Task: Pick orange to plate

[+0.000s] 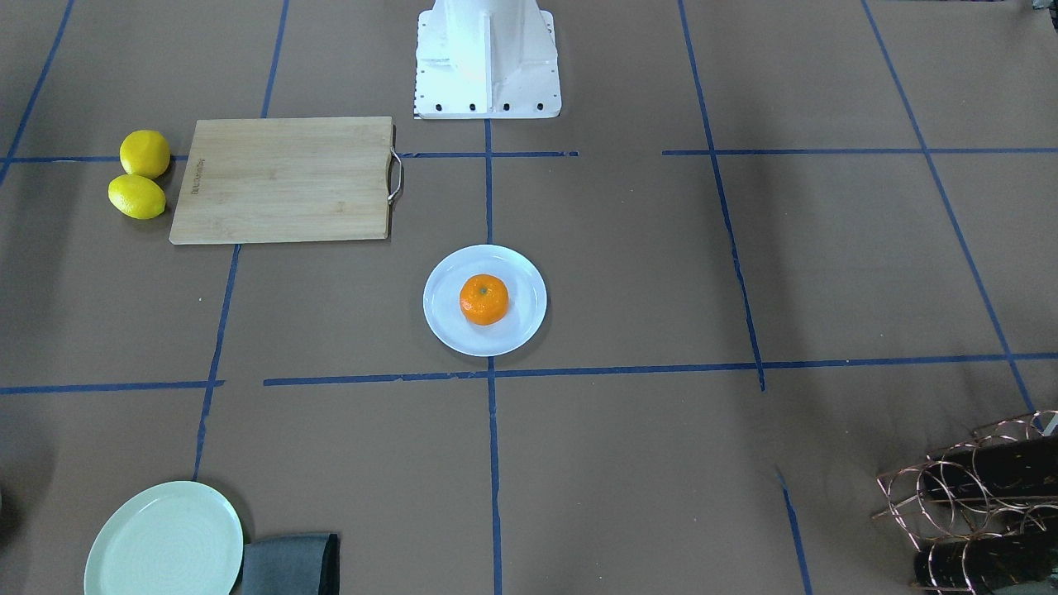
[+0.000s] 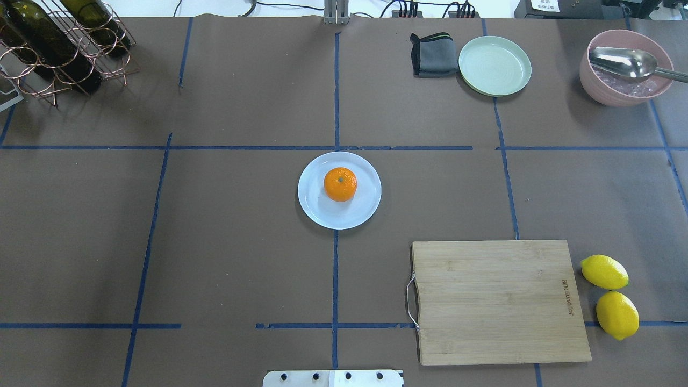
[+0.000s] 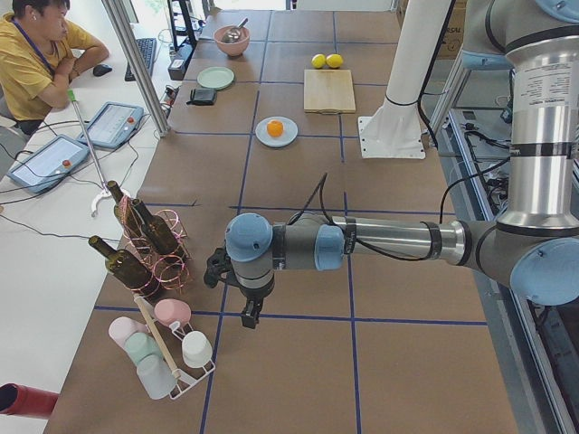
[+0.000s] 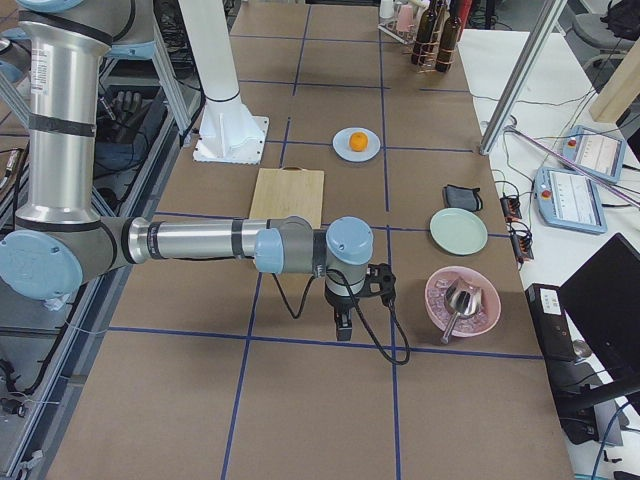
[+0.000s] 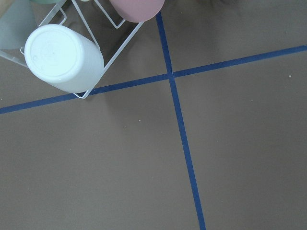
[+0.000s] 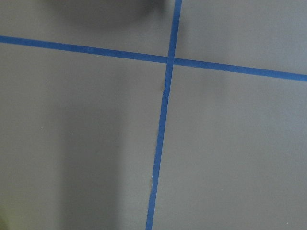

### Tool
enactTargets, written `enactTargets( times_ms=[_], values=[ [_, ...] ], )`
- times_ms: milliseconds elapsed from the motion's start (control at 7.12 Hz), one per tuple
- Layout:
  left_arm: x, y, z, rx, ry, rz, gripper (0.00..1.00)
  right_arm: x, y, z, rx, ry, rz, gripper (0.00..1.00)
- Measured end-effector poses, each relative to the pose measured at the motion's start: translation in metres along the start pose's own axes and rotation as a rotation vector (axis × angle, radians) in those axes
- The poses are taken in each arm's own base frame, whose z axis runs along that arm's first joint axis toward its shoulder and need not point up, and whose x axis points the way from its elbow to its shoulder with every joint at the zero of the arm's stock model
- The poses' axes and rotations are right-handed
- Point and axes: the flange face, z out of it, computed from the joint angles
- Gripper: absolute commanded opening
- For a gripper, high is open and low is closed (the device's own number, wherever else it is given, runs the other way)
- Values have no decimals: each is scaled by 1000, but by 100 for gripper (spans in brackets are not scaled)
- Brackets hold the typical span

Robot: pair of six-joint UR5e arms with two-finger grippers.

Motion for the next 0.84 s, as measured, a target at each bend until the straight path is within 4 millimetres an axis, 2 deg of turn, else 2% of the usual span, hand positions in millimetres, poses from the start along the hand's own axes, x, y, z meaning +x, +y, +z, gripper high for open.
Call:
enactTargets(
  times_ms=[842],
  values=[
    [0, 0, 0, 0, 0, -2, 100, 5, 4, 6, -13, -1, 12, 100]
  ],
)
